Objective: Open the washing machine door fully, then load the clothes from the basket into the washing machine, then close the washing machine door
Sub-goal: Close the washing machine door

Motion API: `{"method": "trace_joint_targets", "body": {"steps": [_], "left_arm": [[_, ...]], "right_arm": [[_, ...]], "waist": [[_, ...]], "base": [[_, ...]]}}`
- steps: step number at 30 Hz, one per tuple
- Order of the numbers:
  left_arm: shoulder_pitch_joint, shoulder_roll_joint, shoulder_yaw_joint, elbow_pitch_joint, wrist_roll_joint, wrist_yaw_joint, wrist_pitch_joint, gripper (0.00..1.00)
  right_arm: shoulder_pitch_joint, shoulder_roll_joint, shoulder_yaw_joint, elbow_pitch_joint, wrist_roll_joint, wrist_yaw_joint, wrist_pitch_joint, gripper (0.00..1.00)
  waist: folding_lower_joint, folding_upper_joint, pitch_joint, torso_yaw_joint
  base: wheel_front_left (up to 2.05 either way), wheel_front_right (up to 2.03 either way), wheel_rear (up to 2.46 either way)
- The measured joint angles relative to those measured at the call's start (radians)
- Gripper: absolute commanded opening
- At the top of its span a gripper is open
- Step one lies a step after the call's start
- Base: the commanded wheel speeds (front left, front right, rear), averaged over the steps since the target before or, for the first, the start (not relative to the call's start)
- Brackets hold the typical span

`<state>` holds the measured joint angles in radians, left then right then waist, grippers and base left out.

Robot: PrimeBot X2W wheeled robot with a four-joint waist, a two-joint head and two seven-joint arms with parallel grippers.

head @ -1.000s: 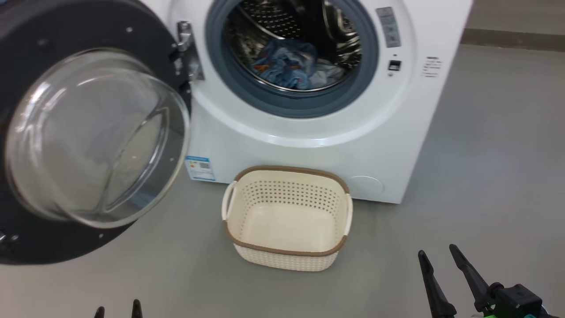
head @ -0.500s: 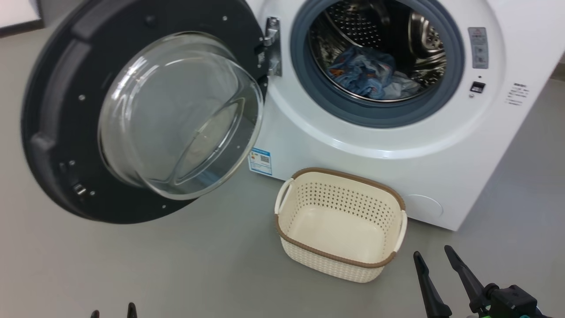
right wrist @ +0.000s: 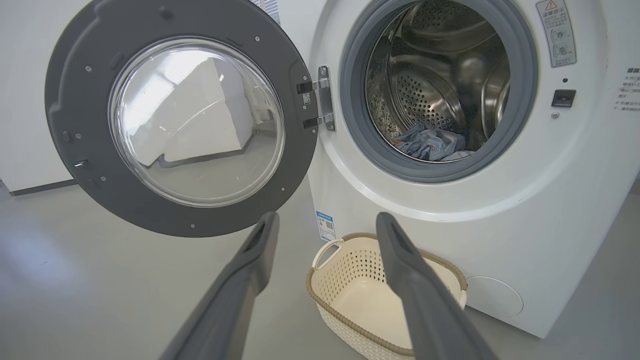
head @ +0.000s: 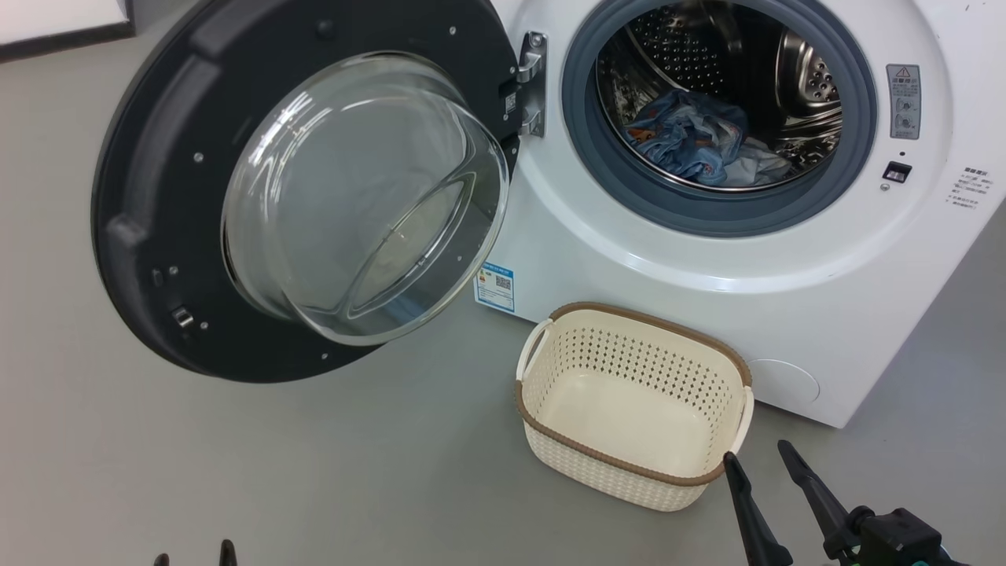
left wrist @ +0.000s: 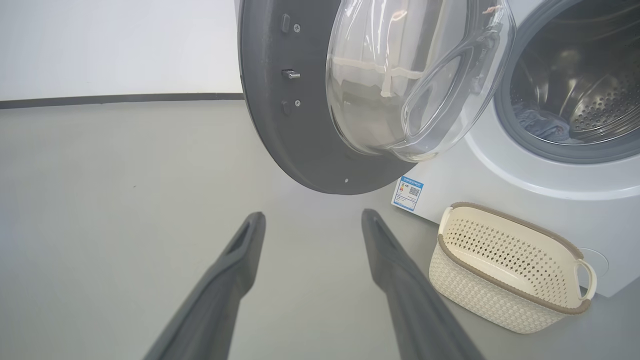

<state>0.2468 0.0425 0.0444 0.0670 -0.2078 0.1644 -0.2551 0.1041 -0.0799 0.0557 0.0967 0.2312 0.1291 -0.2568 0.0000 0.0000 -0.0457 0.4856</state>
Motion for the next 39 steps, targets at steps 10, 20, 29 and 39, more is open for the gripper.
{"method": "trace_joint_targets", "body": {"steps": [10, 20, 29, 39], "left_arm": [[0.001, 0.0, 0.003, -0.014, -0.009, 0.012, 0.0, 0.88], [0.001, 0.0, 0.003, -0.014, -0.011, 0.017, 0.0, 0.0], [0.001, 0.0, 0.011, -0.014, -0.039, 0.017, 0.0, 0.0], [-0.008, -0.001, 0.176, -0.047, -0.436, -0.006, 0.0, 0.0]], "right_arm": [[-0.005, -0.007, 0.011, 0.006, 0.0, 0.0, 0.0, 1.0], [-0.007, -0.007, 0.017, 0.006, 0.0, 0.0, 0.0, 1.0], [-0.007, -0.006, 0.019, 0.006, 0.0, 0.0, 0.0, 1.0], [-0.007, -0.006, 0.014, 0.006, 0.0, 0.0, 0.0, 1.0]], "waist": [[0.0001, 0.0, 0.008, 0.006], [0.0001, 0.0, 0.012, 0.009], [0.0, 0.0, 0.014, 0.01], [0.0001, 0.0, 0.023, 0.019]], "base": [[0.0, 0.0, 0.0], [0.0, 0.0, 0.0], [0.0, 0.0, 0.0], [0.0, 0.0, 0.0]]}}
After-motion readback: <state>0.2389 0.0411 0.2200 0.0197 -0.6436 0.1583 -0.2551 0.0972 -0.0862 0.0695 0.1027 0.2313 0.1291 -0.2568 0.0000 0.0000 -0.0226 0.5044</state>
